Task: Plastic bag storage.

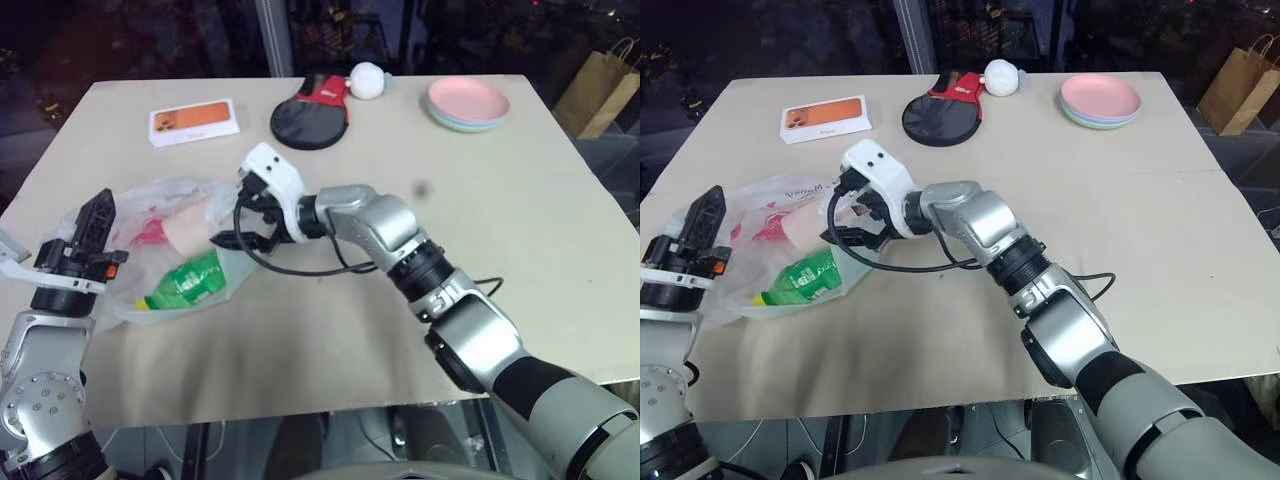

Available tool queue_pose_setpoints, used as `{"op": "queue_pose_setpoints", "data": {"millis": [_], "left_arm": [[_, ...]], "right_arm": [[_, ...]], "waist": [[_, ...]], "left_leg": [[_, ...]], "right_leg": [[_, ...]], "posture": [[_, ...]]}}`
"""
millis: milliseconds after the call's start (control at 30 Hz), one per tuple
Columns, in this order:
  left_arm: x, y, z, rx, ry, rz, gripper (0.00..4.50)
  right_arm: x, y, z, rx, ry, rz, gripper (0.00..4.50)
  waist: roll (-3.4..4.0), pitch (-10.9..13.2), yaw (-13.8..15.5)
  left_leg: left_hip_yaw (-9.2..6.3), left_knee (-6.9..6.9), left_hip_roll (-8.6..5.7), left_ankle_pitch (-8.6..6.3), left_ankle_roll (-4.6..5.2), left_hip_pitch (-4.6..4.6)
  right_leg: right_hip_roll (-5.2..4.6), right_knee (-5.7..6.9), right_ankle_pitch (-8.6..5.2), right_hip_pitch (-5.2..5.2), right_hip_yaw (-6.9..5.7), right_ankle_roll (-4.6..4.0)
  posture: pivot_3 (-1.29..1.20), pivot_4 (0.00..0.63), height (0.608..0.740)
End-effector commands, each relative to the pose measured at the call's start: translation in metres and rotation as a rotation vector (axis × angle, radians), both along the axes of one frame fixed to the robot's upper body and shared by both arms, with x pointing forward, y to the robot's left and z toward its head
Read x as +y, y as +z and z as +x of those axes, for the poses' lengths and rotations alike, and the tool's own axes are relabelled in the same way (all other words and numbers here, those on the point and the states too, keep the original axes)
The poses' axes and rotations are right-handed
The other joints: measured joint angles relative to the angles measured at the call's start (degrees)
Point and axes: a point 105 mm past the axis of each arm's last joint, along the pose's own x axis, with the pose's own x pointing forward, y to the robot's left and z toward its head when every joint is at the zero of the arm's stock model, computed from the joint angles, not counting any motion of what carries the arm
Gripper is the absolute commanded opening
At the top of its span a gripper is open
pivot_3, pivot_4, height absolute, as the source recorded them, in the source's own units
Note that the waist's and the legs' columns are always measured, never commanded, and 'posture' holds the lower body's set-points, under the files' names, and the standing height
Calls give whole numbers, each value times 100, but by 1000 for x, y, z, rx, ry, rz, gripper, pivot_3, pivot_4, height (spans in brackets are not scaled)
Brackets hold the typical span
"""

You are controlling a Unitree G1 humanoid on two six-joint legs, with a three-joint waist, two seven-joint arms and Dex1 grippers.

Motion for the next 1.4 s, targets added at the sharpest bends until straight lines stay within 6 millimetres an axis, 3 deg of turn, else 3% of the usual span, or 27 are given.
{"op": "queue_pose_setpoints", "data": {"millis": [33, 100, 267, 500, 633, 733, 800, 833, 867, 900, 1000, 1133, 1233, 1400], "left_arm": [[-3, 9, -1, -39, -6, 18, 0], [-6, 13, 0, -51, -23, 22, 0], [-12, 19, 0, -67, -41, 33, 0], [-22, 22, -2, -83, -78, 30, 0], [-23, 19, -2, -78, -80, 25, 0], [-23, 17, -2, -75, -82, 25, 0], [-23, 17, -1, -74, -83, 23, 0], [-22, 16, -1, -71, -83, 25, 0], [-22, 15, 0, -69, -82, 26, 0], [-22, 15, 0, -68, -85, 25, 0], [-23, 13, 2, -62, -92, 26, 0], [-26, 13, 5, -61, -110, 27, 0], [-34, 22, 11, -83, -143, 31, 0], [-49, 51, 19, -160, -199, 11, 0]], "right_arm": [[28, 28, -53, 11, 230, 55, 4477], [29, 8, -55, 27, 227, -27, 4477], [35, -11, -59, 63, 217, -68, 4477], [42, -19, -28, 46, 38, -83, 4477], [44, -18, -30, 75, 58, -48, 4477], [44, -13, -35, 107, 85, -7, 3812], [41, -10, -37, 115, 104, 15, 2874], [39, -7, -37, 130, 111, 29, 2641], [38, -5, -37, 142, 115, 42, 1815], [35, -2, -36, 149, 115, 56, 1580], [29, 5, -34, 159, 120, 84, 122], [19, 27, -35, 280, 170, 212, 46], [-2, 52, -25, 376, 189, 361, 46], [-36, 83, -3, 469, 165, 529, 46]], "waist": [[1, 0, -12], [0, 0, -23], [-2, -1, -15], [-4, -2, -4], [-3, -2, -20], [-3, -2, -19], [-2, -1, -20], [-3, -2, -19], [-3, -2, -18], [-3, -2, -17], [-3, -2, -13], [-3, -2, -2], [-3, -2, 42], [-4, -1, 101]], "left_leg": [[-1, 0, 0, 0, 0, -1], [0, -1, 1, 0, 0, 0], [-1, 0, 0, 0, 0, 0], [-2, 1, 0, 1, -1, 0], [-2, 1, 0, 1, -1, -2], [-2, 1, 0, 1, -1, -2], [-2, 1, 0, 1, -1, -2], [-2, 1, 0, 1, -1, -2], [-2, 1, 0, 1, -1, -1], [-2, 1, 0, 1, -1, -1], [-3, 1, 0, 1, -1, -1], [-3, 1, 0, 1, -1, -1], [-5, 2, 0, 1, -1, -3], [-8, 6, -1, 1, -1, -6]], "right_leg": [[0, -1, 0, 0, 0, 0], [0, -1, 0, -1, 0, -1], [0, 0, 0, 0, -1, 0], [0, 0, 0, 1, -3, -1], [0, -1, 0, 0, -2, -1], [0, -1, 0, 0, -2, -1], [0, 0, 0, 0, -2, -1], [1, 0, 0, 0, -2, -1], [0, 0, 0, 0, -2, -1], [0, 0, 0, 0, -2, -1], [0, 0, 0, 0, -3, -1], [1, 0, 0, 1, -3, -1], [0, -1, 0, 1, -6, -1], [0, -1, 0, 3, -11, -1]], "posture": [[0, 150, 740], [0, 150, 740], [0, 150, 740], [0, 150, 740], [0, 150, 740], [0, 150, 740], [0, 150, 740], [0, 150, 740], [0, 150, 740], [0, 150, 740], [0, 150, 740], [0, 150, 740], [0, 150, 740], [0, 150, 740]]}}
